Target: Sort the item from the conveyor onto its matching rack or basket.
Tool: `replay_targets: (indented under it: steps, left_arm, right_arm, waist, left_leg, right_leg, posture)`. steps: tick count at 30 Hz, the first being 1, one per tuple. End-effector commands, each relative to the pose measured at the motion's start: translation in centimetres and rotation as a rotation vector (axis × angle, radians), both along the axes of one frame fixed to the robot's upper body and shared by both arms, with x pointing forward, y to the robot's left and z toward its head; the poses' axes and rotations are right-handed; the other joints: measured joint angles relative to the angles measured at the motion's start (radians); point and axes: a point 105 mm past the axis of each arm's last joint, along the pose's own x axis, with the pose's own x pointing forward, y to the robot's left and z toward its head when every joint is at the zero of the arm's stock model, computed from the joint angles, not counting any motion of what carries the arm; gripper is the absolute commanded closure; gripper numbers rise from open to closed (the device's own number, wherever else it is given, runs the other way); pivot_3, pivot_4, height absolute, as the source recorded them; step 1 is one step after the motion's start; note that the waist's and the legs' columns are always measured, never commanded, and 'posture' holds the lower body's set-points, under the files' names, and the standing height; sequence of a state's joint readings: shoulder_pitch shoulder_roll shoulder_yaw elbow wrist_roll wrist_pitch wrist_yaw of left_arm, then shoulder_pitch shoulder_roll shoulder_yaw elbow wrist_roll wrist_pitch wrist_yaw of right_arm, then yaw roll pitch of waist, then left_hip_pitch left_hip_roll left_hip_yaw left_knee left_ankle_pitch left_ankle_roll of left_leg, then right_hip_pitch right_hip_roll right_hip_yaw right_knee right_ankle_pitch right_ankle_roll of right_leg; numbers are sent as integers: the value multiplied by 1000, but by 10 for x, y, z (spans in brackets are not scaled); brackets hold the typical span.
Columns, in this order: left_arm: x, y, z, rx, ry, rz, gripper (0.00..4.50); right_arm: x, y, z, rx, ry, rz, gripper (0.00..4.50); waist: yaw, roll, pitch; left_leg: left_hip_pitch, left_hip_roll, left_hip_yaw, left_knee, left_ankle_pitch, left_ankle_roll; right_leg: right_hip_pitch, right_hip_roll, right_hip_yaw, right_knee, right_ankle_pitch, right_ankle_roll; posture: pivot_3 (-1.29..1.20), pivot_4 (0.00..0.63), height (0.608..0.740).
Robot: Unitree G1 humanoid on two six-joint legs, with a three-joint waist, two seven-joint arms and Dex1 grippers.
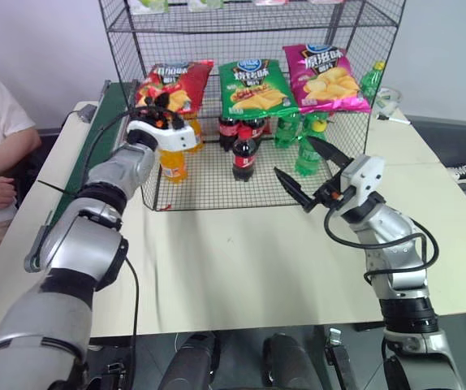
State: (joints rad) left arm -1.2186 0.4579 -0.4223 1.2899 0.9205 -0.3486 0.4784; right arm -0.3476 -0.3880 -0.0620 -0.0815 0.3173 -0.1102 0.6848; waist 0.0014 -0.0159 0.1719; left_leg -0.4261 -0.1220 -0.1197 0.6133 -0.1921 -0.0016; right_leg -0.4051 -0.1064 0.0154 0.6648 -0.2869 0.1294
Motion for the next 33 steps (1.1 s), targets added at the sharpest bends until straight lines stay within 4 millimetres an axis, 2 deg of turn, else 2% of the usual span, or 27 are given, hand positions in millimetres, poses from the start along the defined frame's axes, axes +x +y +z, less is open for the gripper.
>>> replay_targets:
  steps: [1,4,6,7,12,18,23,26,29,31,33]
  left_arm:
    - [2,-3,15,-45,-9,-2,4423]
    - [1,-6,17,-119,7,-41,4423]
    - [-1,-9,19,-165,11,-85,3907]
    - [-2,-11,19,-181,23,-110,3582]
    - [-7,-12,19,-204,34,-169,1171]
    - [-28,-6,19,-183,-5,-258,1171]
    - [-77,-12,35,-175,-113,-394,1171]
    - [-96,-5,38,-226,-107,-408,1171]
    - [-117,8,29,-486,19,-485,1171]
    - [-127,10,4,-722,262,-574,1171]
    - [-141,18,-19,-857,456,-618,1171]
  right_arm:
    - [-7,2,13,-10,-55,9,0]
    - [-7,2,12,-13,-51,10,0]
    - [-8,2,11,-16,-47,12,0]
    - [-8,3,11,-18,-46,14,0]
    - [-11,3,9,-20,-35,23,0]
    - [-14,4,5,-22,-9,40,0]
    - [-14,5,2,-28,-1,50,0]
    - [-13,4,2,-27,2,54,0]
    - [-13,2,2,-33,4,56,0]
    - [-14,-2,0,-43,10,56,0]
    - [-15,-6,-1,-66,17,62,0]
  waist:
    - [0,0,0]
    - [0,0,0]
    - [1,0,0]
    - [1,0,0]
    - [9,0,0]
    - [5,0,-1]
    - [-12,0,-1]
    - [-12,0,-1]
    - [-17,2,-2]
    - [-19,3,-2]
    - [-21,3,-2]
  left_leg:
    - [0,0,0,0,0,0]
    - [0,0,0,0,0,0]
    - [0,0,0,0,0,0]
    - [0,0,0,0,0,0]
    - [1,0,0,1,0,0]
    - [1,0,0,1,0,0]
    - [0,0,0,0,0,0]
    - [0,0,0,0,0,0]
    - [1,1,1,0,0,0]
    - [1,2,2,-1,0,0]
    - [1,2,2,-1,0,0]
  right_leg:
    - [0,0,0,0,0,0]
    - [0,0,0,0,0,0]
    - [0,0,0,0,0,0]
    - [0,0,0,0,0,0]
    - [1,0,0,0,0,0]
    - [1,0,1,0,0,0]
    - [-1,0,3,1,0,0]
    - [-1,0,3,0,0,0]
    - [-1,0,3,0,0,0]
    - [-1,0,5,0,0,0]
    - [-1,0,5,0,0,-1]
  posture:
    - [0,150,740]
    - [0,150,740]
    - [0,150,740]
    - [0,150,740]
    - [0,150,740]
    - [0,150,740]
    - [0,150,740]
    - [0,150,740]
    - [0,150,740]
    - [0,150,740]
    - [0,150,740]
